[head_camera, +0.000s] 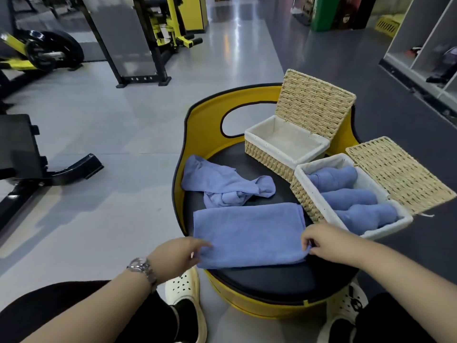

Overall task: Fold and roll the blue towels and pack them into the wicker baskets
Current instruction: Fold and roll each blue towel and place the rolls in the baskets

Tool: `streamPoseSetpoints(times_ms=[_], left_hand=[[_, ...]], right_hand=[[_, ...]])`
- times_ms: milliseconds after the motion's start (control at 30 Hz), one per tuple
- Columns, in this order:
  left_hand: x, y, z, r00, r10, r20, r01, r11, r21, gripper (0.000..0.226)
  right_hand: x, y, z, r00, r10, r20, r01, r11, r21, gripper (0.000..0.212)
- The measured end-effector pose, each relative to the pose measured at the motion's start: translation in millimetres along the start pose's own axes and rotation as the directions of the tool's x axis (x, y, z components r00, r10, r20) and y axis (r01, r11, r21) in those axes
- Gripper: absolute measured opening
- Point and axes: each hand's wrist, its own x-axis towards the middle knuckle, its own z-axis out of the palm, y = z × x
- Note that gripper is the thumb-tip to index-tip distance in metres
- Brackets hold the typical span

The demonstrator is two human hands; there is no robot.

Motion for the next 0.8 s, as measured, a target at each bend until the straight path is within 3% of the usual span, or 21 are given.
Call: streamPoseSetpoints(times_ms=[100, 200, 333, 433, 533, 667, 733, 800], left_hand=[[3.9, 0.5, 13.4, 0.996, 0.003, 0.088, -0.002, 1.000, -0.010, 0.048], [10.0, -4.0, 7.8, 0.988, -0.046, 0.146, 0.068, 0.987, -0.146, 0.040], [18.3, -8.8, 6.4, 0.954, -0.299, -0.027, 0.279, 0.916, -0.289, 0.014], [23.6, -3.1, 11.0, 0.878, -0.475, -0.050, 0.423, 0.821, -0.383, 0.037], [29.5, 5.3, 15.3, 0.820, -0.573, 0.001, 0.508, 0.727, -0.462, 0.053], [35.9, 1.6, 21.9, 0.802, -0.593, 0.075, 0.549, 0.683, -0.482, 0.033], [35.1, 1.0, 16.9, 0.812, -0.574, 0.107, 0.547, 0.684, -0.482, 0.044], [34.9, 8.2, 5.2, 0.820, -0.568, 0.069, 0.501, 0.656, -0.565, 0.040]], right_hand=[[5.0, 5.2, 15.7, 0.998, -0.001, 0.057, 0.006, 0.997, -0.073, 0.028], [6.8, 6.8, 13.3, 0.995, 0.024, 0.092, -0.017, 0.997, -0.075, 0.037], [13.1, -2.3, 0.4, 0.999, 0.046, -0.002, -0.046, 0.993, -0.112, 0.036], [17.5, -18.0, -13.2, 0.986, 0.011, -0.169, -0.037, 0.988, -0.152, 0.034], [24.1, -29.9, -18.1, 0.978, -0.020, -0.207, -0.020, 0.982, -0.188, 0.033], [31.0, -40.1, -16.8, 0.989, -0.005, -0.150, -0.020, 0.986, -0.163, 0.034], [32.2, -42.1, -16.0, 0.991, -0.002, -0.137, -0.018, 0.989, -0.145, 0.033], [32.7, -41.5, -15.2, 0.991, 0.007, -0.131, -0.022, 0.993, -0.116, 0.032]])
